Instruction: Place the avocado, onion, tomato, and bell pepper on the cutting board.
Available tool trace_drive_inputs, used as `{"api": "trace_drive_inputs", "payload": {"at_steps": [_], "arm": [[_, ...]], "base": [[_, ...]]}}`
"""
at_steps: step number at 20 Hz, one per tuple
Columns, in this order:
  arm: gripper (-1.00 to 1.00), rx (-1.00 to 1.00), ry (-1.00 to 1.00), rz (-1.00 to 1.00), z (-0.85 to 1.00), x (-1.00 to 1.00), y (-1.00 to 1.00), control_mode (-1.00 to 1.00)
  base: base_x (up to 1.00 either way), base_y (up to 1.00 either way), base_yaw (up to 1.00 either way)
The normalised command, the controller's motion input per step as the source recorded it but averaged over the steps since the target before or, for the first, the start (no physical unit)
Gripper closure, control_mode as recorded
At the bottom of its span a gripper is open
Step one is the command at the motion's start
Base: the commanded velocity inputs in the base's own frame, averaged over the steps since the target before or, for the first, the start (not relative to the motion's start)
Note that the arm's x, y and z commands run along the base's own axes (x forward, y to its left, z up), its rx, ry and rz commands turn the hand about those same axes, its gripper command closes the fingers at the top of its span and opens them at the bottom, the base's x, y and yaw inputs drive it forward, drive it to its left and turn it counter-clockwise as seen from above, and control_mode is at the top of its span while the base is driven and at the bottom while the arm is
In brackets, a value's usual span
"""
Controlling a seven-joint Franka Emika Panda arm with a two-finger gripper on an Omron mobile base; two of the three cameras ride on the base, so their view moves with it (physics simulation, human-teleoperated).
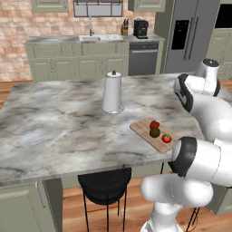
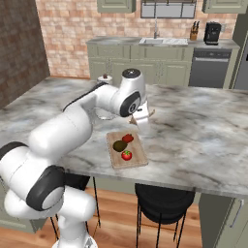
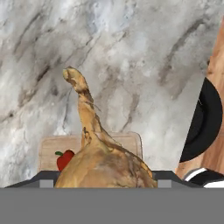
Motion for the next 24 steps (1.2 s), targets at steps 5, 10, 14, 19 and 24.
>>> {"api": "trace_drive_inputs", "payload": {"at_steps": [5, 10, 14, 19, 24], "arm": [[1.0, -0.02, -0.04, -0.05, 0.09, -0.53, 0.55, -1.0], [1.0, -0.01, -0.03, -0.02, 0.01, -0.2, 0.44, -1.0], [1.0, 0.0, 0.0, 0.0, 0.0, 0.02, 0.13, -1.0], [1.0, 0.0, 0.0, 0.0, 0.0, 0.22, 0.0, -1.0], [1.0, 0.0, 0.0, 0.0, 0.0, 0.17, 0.01, -1.0]], "base": [[0.0, 0.0, 0.0], [0.0, 0.0, 0.0], [0.0, 0.0, 0.0], [0.0, 0.0, 0.0], [0.0, 0.0, 0.0]]}}
